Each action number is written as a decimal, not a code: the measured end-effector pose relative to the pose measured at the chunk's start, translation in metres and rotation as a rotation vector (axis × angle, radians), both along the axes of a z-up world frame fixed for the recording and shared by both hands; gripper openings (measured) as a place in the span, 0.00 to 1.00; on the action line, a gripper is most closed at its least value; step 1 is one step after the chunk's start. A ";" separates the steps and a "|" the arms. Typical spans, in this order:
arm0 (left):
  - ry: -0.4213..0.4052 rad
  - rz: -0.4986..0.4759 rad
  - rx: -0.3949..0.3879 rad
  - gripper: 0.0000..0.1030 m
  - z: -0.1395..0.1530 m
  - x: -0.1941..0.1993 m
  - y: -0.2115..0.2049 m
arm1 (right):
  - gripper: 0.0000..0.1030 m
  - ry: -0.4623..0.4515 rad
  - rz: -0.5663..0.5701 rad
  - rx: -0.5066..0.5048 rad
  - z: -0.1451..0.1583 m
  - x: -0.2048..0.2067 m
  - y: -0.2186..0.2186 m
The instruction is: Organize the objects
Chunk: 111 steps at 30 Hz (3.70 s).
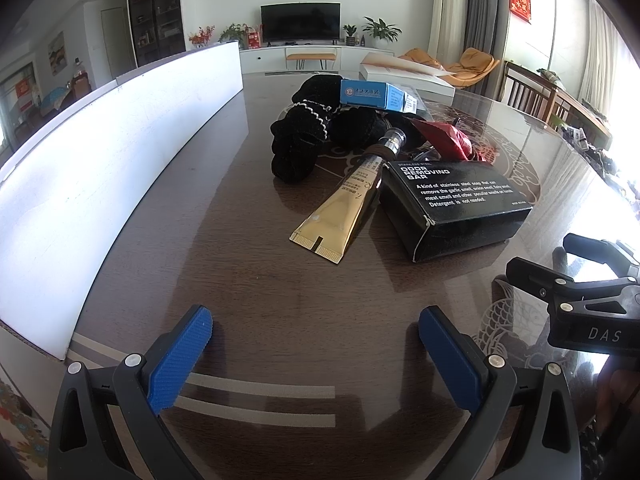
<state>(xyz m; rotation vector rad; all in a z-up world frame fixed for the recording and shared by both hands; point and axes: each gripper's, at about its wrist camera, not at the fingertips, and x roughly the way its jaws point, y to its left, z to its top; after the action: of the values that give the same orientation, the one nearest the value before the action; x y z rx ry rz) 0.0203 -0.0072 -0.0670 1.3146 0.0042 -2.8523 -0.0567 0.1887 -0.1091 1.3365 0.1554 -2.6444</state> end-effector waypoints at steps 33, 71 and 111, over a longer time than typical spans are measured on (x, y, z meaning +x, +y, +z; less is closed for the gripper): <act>0.008 0.012 -0.001 1.00 -0.004 0.001 0.004 | 1.00 0.001 0.001 0.000 0.000 0.000 0.000; -0.062 -0.017 -0.003 1.00 -0.003 0.020 -0.022 | 1.00 -0.004 0.004 -0.001 0.002 0.001 -0.002; -0.033 -0.025 -0.002 1.00 -0.001 0.020 -0.023 | 0.84 -0.067 -0.200 -0.224 0.018 -0.047 -0.025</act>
<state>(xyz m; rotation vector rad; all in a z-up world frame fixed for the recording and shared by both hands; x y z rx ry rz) 0.0400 -0.0302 -0.0685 1.3718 -0.0145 -2.8497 -0.1040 0.1638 -0.0909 1.4272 -0.2897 -2.6709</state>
